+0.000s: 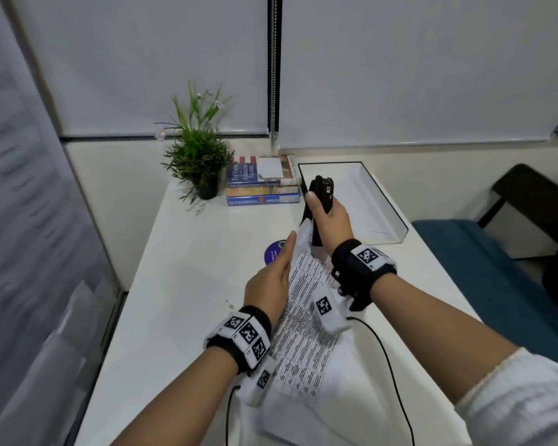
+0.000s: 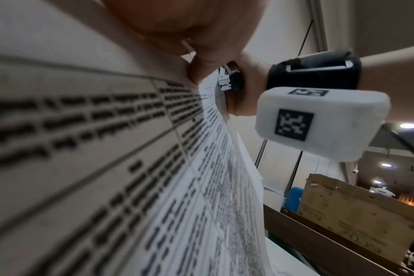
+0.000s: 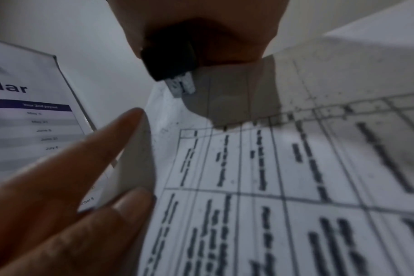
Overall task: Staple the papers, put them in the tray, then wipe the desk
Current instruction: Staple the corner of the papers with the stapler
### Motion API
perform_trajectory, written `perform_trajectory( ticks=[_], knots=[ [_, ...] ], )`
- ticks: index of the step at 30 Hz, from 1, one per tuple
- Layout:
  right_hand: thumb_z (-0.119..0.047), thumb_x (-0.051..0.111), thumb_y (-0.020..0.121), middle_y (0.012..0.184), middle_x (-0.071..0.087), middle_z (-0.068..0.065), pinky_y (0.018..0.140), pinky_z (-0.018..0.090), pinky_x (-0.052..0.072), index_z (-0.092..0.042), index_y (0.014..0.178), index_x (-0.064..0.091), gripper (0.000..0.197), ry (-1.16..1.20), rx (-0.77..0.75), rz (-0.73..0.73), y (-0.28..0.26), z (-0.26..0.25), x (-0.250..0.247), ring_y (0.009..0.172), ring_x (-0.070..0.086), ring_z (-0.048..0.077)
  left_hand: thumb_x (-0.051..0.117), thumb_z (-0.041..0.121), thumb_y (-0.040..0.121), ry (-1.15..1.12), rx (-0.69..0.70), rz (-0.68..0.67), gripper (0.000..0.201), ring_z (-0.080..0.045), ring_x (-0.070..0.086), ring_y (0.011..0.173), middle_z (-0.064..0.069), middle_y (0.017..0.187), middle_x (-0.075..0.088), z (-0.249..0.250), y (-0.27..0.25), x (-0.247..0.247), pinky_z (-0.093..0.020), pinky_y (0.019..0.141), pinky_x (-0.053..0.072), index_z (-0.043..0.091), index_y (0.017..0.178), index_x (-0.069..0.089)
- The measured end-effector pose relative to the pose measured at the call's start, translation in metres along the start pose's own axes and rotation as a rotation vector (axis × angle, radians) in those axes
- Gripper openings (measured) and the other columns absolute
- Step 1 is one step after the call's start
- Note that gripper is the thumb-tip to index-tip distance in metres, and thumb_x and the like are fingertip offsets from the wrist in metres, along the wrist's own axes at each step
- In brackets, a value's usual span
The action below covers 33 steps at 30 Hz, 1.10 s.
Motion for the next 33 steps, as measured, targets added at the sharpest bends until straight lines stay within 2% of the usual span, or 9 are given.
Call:
perform_trajectory(
  ticks=[5, 7, 10, 13, 15, 18, 23, 26, 33],
  knots=[
    [-0.054, 0.051, 0.081, 0.089, 0.071, 0.015, 0.081, 0.043, 0.055, -0.009, 0.085, 0.062, 0.046, -0.059, 0.036, -0.051, 0.006, 0.009, 0.019, 0.087, 0.067, 0.034, 0.031, 0.016, 0.098, 0.048, 0.016, -0.026, 0.059, -0.030, 0.060, 0.071, -0.018, 0.081, 0.065, 0.004, -0.004, 0.003, -0.028, 0.064, 0.041, 0.045, 0.145, 0.009],
    [-0.053, 0.050, 0.083, 0.067, 0.058, 0.004, 0.067, 0.036, 0.048, -0.019, 0.064, 0.050, 0.039, -0.120, 0.035, -0.065, 0.007, 0.008, 0.024, 0.067, 0.057, 0.028, 0.031, 0.017, 0.099, 0.052, 0.005, -0.032, 0.059, -0.030, 0.060, 0.071, -0.019, 0.083, 0.066, 0.000, -0.003, 0.005, -0.030, 0.064, 0.042, 0.045, 0.145, 0.007],
    [-0.050, 0.050, 0.086, 0.062, 0.047, 0.002, 0.062, 0.029, 0.037, -0.019, 0.059, 0.042, 0.042, -0.177, 0.043, -0.103, 0.013, 0.011, 0.033, 0.062, 0.046, 0.020, 0.029, 0.018, 0.099, 0.060, -0.030, -0.034, 0.059, -0.025, 0.054, 0.064, -0.013, 0.073, 0.057, -0.012, 0.003, 0.004, -0.028, 0.059, 0.037, 0.044, 0.145, 0.005],
    [-0.051, 0.051, 0.085, 0.068, 0.053, 0.000, 0.063, 0.028, 0.038, -0.019, 0.067, 0.048, 0.036, -0.292, 0.051, -0.222, 0.020, 0.018, 0.050, 0.070, 0.052, 0.022, 0.028, 0.019, 0.100, 0.103, -0.069, -0.044, 0.057, -0.021, 0.050, 0.062, -0.009, 0.072, 0.053, -0.028, 0.008, 0.002, -0.028, 0.060, 0.036, 0.043, 0.146, 0.005],
    [-0.047, 0.053, 0.084, 0.079, 0.057, -0.002, 0.070, 0.029, 0.042, -0.020, 0.092, 0.055, 0.028, -0.360, 0.068, -0.262, 0.026, 0.024, 0.055, 0.079, 0.055, 0.022, 0.028, 0.020, 0.100, 0.114, -0.097, -0.040, 0.057, -0.021, 0.049, 0.061, -0.008, 0.071, 0.053, -0.042, 0.010, -0.001, -0.029, 0.060, 0.036, 0.044, 0.146, 0.005],
    [-0.027, 0.058, 0.085, 0.099, 0.050, 0.007, 0.077, 0.030, 0.043, -0.006, 0.130, 0.034, 0.056, -0.381, 0.205, -0.265, 0.040, 0.048, 0.054, 0.089, 0.053, 0.025, 0.028, 0.021, 0.100, 0.125, -0.154, -0.035, 0.057, -0.022, 0.050, 0.061, -0.007, 0.068, 0.052, -0.068, 0.010, -0.005, -0.029, 0.060, 0.037, 0.044, 0.146, 0.005],
    [-0.012, 0.064, 0.080, 0.124, 0.044, 0.020, 0.083, 0.035, 0.045, 0.002, 0.137, 0.024, 0.071, -0.575, 0.438, -0.340, 0.061, 0.096, 0.052, 0.106, 0.052, 0.029, 0.030, 0.020, 0.099, 0.133, -0.290, -0.020, 0.057, -0.022, 0.046, 0.056, -0.001, 0.056, 0.045, -0.114, 0.012, -0.006, -0.028, 0.058, 0.035, 0.039, 0.147, 0.006],
    [-0.026, 0.065, 0.079, 0.108, 0.050, 0.018, 0.080, 0.038, 0.047, 0.004, 0.133, 0.032, 0.070, -0.658, 0.486, -0.423, 0.067, 0.121, 0.067, 0.101, 0.056, 0.033, 0.030, 0.020, 0.099, 0.097, -0.405, 0.011, 0.057, -0.025, 0.050, 0.060, -0.003, 0.054, 0.046, -0.145, 0.015, -0.008, -0.030, 0.060, 0.039, 0.038, 0.148, 0.007],
    [-0.033, 0.037, 0.096, 0.133, 0.054, 0.023, 0.099, 0.042, 0.042, -0.002, 0.141, 0.023, 0.056, -0.737, 0.482, -0.335, 0.084, 0.168, 0.104, 0.121, 0.053, 0.037, 0.031, 0.019, 0.098, -0.037, -0.587, 0.046, 0.057, -0.023, 0.046, 0.050, -0.006, 0.053, 0.046, -0.197, 0.022, 0.000, -0.030, 0.055, 0.038, 0.040, 0.147, 0.010]
  ],
)
Point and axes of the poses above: each hand's wrist, its own y-axis towards the middle knuckle, its own x-axis out of the palm, z = x × y, the point moved 10 cm from there along y, towards the middle knuckle
